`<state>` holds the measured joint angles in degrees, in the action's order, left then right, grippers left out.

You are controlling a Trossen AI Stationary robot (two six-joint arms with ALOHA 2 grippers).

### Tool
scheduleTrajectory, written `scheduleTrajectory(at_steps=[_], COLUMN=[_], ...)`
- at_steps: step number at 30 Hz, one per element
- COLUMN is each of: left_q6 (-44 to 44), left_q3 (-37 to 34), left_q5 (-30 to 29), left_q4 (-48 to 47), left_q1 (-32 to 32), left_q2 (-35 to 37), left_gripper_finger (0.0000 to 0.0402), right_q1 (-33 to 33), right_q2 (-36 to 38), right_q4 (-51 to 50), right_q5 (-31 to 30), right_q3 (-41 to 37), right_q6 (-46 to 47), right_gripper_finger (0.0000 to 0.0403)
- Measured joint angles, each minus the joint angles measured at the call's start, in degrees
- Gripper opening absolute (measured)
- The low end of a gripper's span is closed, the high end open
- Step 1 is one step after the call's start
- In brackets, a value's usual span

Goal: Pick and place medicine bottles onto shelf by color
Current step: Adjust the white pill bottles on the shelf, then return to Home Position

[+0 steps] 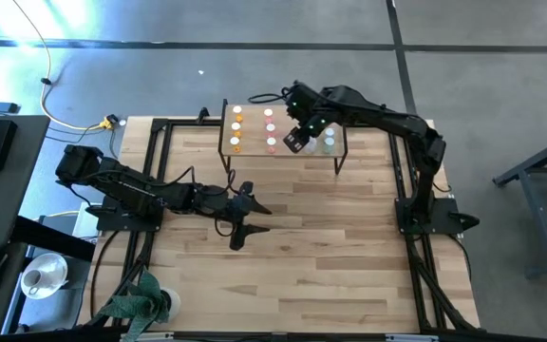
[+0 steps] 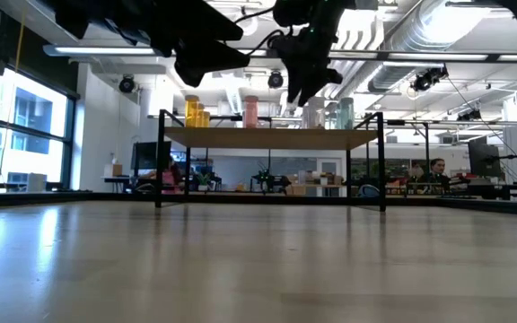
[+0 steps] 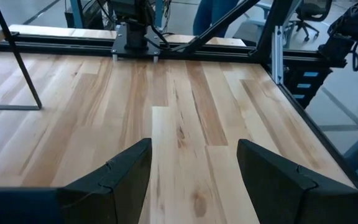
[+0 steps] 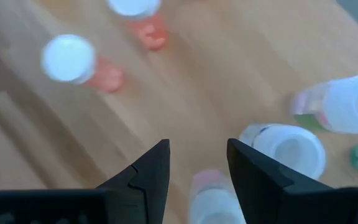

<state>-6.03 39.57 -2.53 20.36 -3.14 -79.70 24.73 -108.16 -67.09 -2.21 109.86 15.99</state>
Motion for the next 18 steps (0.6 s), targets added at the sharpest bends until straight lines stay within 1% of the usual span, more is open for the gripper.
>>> scheduleTrajectory(at_steps=[3, 5, 7, 9, 14, 18], left_q6=[-2.4, -5.6, -8.1, -8.7, -8.8, -6.0], left_q3=[-0.1, 0.0, 0.0, 0.0, 0.1, 0.0], left_q5=[0.4, 0.4, 1.0, 2.7, 7.6, 7.2], left_q4=[-0.2, 0.8, 0.2, 0.4, 0.1, -4.0], left_q1=[0.0, 0.0, -0.3, -0.8, -2.1, -3.6], left_q2=[0.7, 1.9, 3.8, 6.1, 14.5, 22.7], left_gripper_finger=[0.0226, 0.0226, 0.0226, 0.0226, 0.0226, 0.0226], right_q1=[-0.1, -0.4, -0.9, -2.1, -8.2, -15.3], right_q2=[1.3, 2.5, 4.2, 6.4, 11.9, 15.8], right_q4=[0.0, 0.0, -0.5, -1.1, -2.0, -2.1], right_q5=[2.0, 2.5, 2.6, 2.5, 0.7, -3.2], right_q3=[0.0, 0.0, 0.0, 0.0, -0.1, -0.1], right_q6=[-0.9, -1.1, -1.9, -3.0, -5.1, -7.5], right_gripper_finger=[0.0149, 0.0149, 0.0149, 0.0149, 0.0149, 0.0149])
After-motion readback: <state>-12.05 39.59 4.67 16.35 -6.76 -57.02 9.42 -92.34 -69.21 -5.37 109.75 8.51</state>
